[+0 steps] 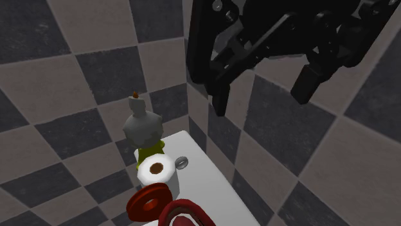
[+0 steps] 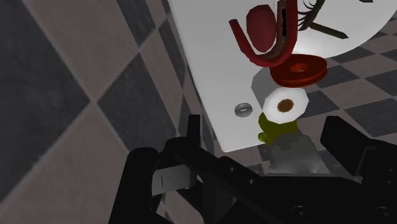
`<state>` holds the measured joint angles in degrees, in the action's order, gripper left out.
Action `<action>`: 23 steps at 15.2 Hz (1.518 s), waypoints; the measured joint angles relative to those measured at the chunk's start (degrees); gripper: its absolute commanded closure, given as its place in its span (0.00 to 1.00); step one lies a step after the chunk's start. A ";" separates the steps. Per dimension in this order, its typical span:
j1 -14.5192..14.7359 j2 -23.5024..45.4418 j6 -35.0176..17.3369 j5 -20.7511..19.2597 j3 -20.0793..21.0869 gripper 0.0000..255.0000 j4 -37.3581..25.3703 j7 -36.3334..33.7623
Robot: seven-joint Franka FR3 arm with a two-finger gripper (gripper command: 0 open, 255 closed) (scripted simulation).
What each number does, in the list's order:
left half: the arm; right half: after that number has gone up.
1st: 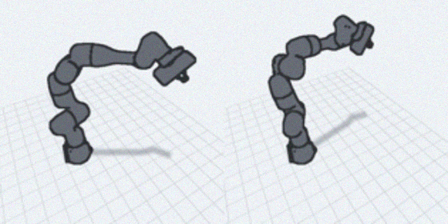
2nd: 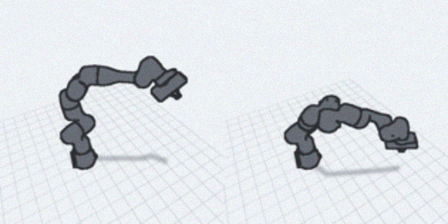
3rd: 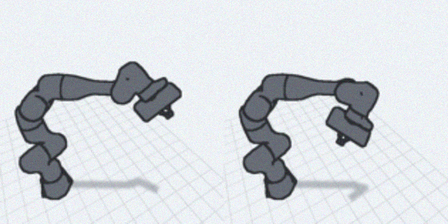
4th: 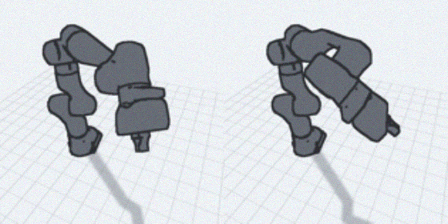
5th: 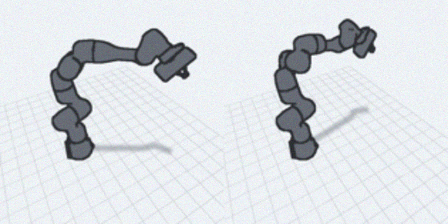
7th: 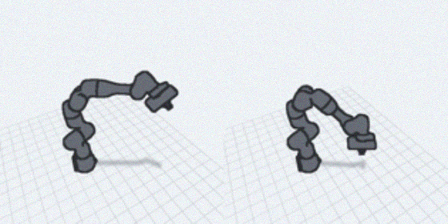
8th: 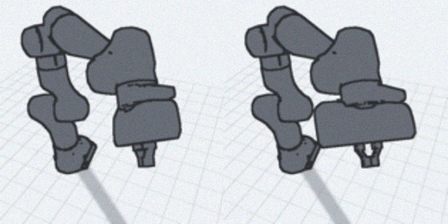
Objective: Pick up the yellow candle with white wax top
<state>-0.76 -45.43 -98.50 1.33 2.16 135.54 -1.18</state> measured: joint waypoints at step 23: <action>3.29 49.66 -5.26 -3.29 12.06 0.00 -34.61 -15.33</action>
<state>2.53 4.23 -103.76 -1.96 14.22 100.93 -16.51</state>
